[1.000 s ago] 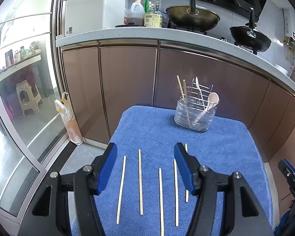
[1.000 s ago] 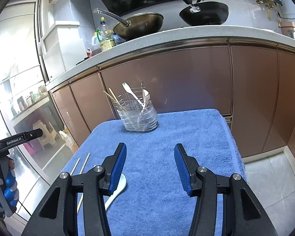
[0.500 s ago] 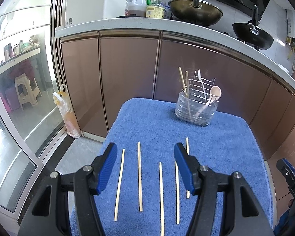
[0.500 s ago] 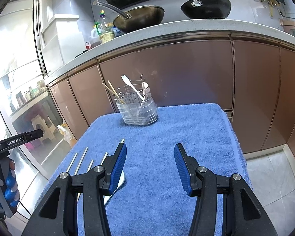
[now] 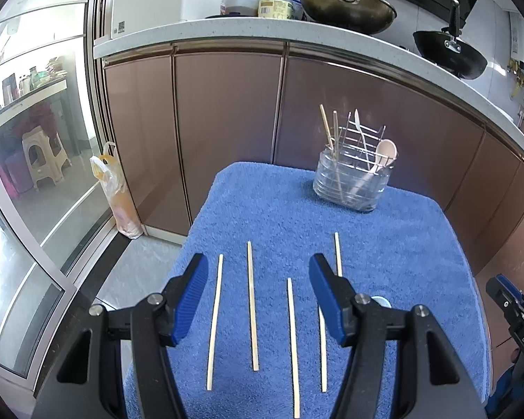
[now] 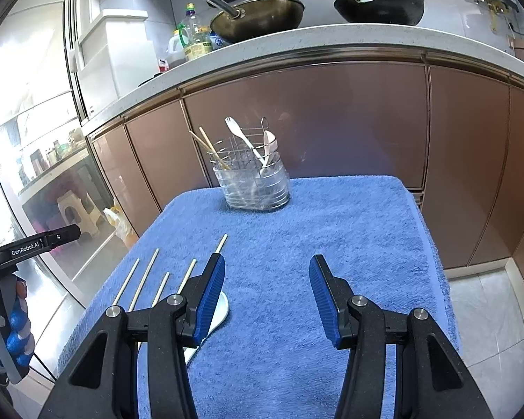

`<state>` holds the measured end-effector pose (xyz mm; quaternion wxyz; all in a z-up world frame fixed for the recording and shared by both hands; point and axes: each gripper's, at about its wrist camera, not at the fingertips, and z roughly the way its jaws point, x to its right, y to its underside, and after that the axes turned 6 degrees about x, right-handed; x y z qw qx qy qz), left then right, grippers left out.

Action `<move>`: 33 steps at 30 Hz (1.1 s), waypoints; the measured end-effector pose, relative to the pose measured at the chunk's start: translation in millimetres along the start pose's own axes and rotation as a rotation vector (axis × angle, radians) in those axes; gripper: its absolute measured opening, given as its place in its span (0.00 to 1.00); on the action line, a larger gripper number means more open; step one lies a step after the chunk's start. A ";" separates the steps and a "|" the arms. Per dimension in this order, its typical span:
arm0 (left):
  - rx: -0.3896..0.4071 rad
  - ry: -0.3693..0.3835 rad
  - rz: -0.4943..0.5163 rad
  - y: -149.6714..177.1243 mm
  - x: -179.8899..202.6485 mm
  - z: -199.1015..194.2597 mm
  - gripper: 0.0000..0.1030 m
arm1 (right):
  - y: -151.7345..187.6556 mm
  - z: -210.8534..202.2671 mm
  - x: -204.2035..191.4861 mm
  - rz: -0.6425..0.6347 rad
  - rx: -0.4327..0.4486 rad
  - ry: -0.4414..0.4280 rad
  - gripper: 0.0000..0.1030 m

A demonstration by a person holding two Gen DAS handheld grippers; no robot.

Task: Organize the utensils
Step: 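Lower both open tools toward the remaining chopsticks and white spoon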

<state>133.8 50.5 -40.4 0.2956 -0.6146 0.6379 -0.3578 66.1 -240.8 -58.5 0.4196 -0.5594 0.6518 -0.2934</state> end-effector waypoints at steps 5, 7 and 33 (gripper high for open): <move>-0.013 0.007 0.011 2.2 3.4 5.1 0.56 | 1.5 1.6 1.3 -0.001 -0.010 0.002 0.49; -0.018 0.010 0.018 2.9 5.0 6.9 0.56 | 2.1 3.2 1.9 0.001 -0.015 0.002 0.49; -0.165 0.038 0.083 39.4 5.7 48.7 0.56 | 16.2 41.8 -13.6 -0.041 -0.156 -0.043 0.49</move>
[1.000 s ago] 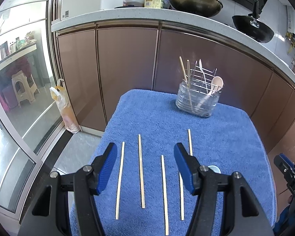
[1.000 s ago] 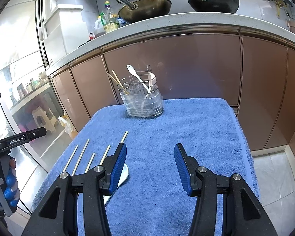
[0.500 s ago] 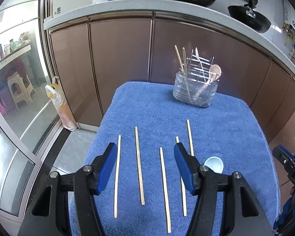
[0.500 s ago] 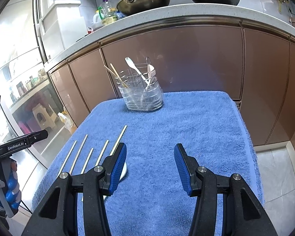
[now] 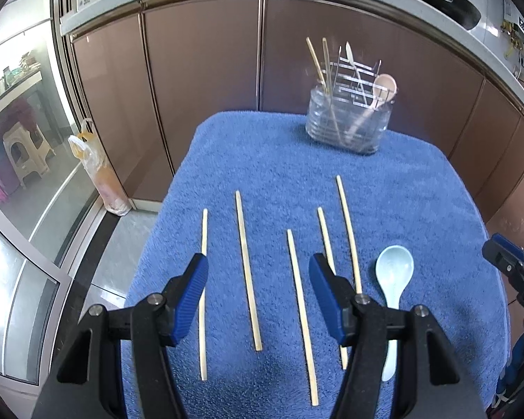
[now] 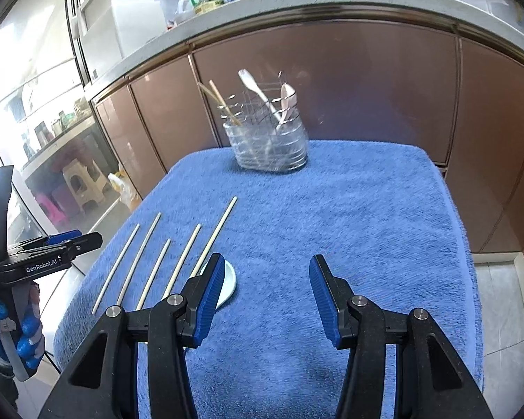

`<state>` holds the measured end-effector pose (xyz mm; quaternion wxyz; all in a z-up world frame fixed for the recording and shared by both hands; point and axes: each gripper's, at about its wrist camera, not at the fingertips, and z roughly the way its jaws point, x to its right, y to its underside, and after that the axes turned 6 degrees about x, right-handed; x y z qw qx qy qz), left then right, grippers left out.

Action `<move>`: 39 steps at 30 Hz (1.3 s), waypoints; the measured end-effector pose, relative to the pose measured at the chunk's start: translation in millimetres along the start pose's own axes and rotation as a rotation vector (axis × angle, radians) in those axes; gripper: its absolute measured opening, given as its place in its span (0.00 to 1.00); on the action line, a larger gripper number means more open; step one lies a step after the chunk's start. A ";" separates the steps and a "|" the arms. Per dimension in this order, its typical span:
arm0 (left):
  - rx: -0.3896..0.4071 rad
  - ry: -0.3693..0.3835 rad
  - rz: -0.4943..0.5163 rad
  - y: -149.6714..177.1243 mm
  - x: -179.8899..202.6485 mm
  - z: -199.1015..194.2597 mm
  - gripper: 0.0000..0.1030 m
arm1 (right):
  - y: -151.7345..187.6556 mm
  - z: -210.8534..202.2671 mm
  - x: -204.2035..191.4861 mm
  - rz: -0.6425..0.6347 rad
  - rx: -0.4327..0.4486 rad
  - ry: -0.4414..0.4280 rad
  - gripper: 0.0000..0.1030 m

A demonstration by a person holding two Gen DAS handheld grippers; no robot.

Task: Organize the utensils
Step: 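Lower both open tools toward the remaining chopsticks and white spoon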

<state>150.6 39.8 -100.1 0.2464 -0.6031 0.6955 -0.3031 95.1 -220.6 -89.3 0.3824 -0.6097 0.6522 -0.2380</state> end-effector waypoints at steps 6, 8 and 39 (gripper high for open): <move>-0.046 0.021 0.002 8.7 -0.5 14.5 0.56 | 3.6 17.2 -9.5 -0.035 -0.047 -0.008 0.49; -0.055 0.027 0.004 10.3 -0.4 17.6 0.56 | 4.6 21.7 -11.0 -0.042 -0.061 -0.011 0.49; -0.121 0.019 0.001 18.2 -3.4 45.3 0.56 | 17.3 66.6 -20.4 -0.084 -0.178 -0.056 0.49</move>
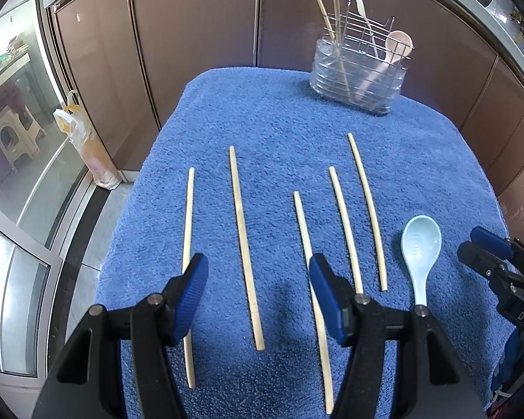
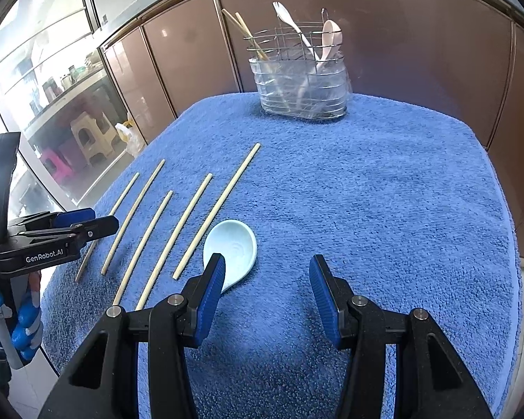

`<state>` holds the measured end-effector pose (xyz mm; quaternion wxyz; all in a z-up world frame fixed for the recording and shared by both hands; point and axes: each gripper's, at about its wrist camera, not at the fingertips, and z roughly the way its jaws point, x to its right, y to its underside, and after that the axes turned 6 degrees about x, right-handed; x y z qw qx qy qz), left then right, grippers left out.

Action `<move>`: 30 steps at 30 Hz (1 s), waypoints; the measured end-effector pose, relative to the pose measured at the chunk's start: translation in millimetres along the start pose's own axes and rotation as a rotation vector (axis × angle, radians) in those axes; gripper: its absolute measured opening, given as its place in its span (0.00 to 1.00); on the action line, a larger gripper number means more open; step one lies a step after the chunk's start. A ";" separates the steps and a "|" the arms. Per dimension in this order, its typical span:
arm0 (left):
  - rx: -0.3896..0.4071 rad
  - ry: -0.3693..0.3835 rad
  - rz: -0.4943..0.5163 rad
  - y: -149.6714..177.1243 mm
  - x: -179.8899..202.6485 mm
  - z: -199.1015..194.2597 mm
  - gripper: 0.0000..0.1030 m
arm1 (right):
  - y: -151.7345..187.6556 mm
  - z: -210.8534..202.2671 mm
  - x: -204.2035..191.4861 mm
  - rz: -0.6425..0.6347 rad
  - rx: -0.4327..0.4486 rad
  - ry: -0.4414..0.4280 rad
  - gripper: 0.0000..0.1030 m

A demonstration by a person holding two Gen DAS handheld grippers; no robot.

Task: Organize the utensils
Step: 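Lower both open tools toward the remaining chopsticks and white spoon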

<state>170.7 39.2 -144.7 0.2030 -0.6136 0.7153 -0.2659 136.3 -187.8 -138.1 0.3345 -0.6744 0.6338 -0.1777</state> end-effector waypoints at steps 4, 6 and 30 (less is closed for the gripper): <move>0.000 0.005 0.002 -2.1 2.6 1.1 0.56 | -0.7 0.6 1.0 -0.002 -0.002 -0.005 0.49; 0.005 0.008 0.004 -3.8 4.7 1.5 0.56 | -1.1 0.9 2.4 -0.001 -0.002 -0.010 0.49; -0.003 0.069 0.003 -26.4 2.0 4.6 0.56 | -14.3 5.5 5.6 -0.013 -0.041 -0.102 0.49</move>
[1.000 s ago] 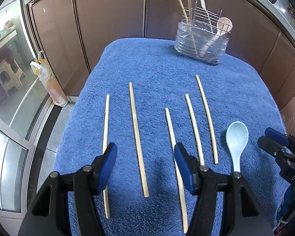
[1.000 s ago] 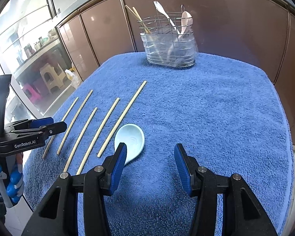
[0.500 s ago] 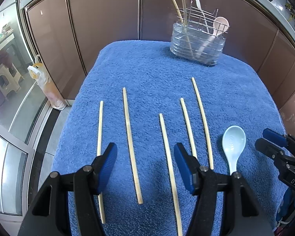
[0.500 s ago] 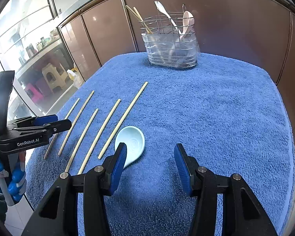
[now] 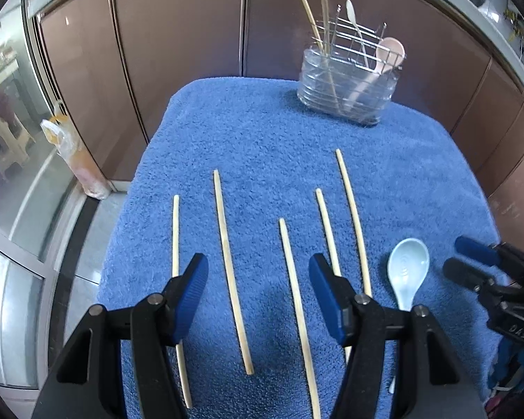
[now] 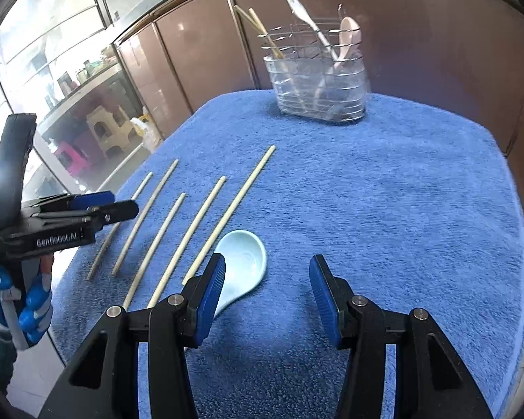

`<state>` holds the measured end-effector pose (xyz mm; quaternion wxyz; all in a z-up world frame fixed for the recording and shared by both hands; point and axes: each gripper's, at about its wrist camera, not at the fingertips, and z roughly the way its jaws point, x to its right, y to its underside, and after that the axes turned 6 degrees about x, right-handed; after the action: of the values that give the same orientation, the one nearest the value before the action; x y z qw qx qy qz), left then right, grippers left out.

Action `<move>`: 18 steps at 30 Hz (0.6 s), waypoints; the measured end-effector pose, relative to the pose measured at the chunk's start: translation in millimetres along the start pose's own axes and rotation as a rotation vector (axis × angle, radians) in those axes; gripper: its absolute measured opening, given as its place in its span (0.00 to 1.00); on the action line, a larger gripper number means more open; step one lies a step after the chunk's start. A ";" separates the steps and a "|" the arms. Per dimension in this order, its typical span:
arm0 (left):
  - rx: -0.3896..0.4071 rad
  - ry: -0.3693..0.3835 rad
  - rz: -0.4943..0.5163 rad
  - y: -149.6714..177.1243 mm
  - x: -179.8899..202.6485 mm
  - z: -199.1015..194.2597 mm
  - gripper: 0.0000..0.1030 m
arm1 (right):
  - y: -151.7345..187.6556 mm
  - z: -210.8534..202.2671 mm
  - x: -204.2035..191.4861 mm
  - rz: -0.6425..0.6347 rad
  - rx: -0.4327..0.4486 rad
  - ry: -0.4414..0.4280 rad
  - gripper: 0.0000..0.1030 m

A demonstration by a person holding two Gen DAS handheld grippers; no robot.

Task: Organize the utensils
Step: 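Lower both open tools toward the remaining chopsticks and white spoon, then grasp the white spoon with the right tool while the left tool grasps a chopstick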

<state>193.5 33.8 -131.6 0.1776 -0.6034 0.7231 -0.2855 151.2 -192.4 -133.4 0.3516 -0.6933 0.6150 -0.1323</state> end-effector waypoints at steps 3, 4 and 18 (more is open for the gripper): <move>-0.022 0.055 -0.018 -5.3 -6.5 0.4 0.56 | -1.9 2.7 2.9 0.005 -0.016 -0.036 0.49; -0.029 0.073 -0.019 -6.9 -7.1 0.6 0.56 | -2.8 3.4 4.4 0.010 -0.021 -0.052 0.49; -0.270 0.185 -0.020 -23.0 14.2 52.0 0.41 | -14.6 28.0 30.8 0.060 -0.121 -0.195 0.45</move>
<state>239.6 7.2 -156.2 0.0244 -0.6002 0.7620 -0.2418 186.0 -212.5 -151.7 0.3710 -0.7042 0.6052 -0.0163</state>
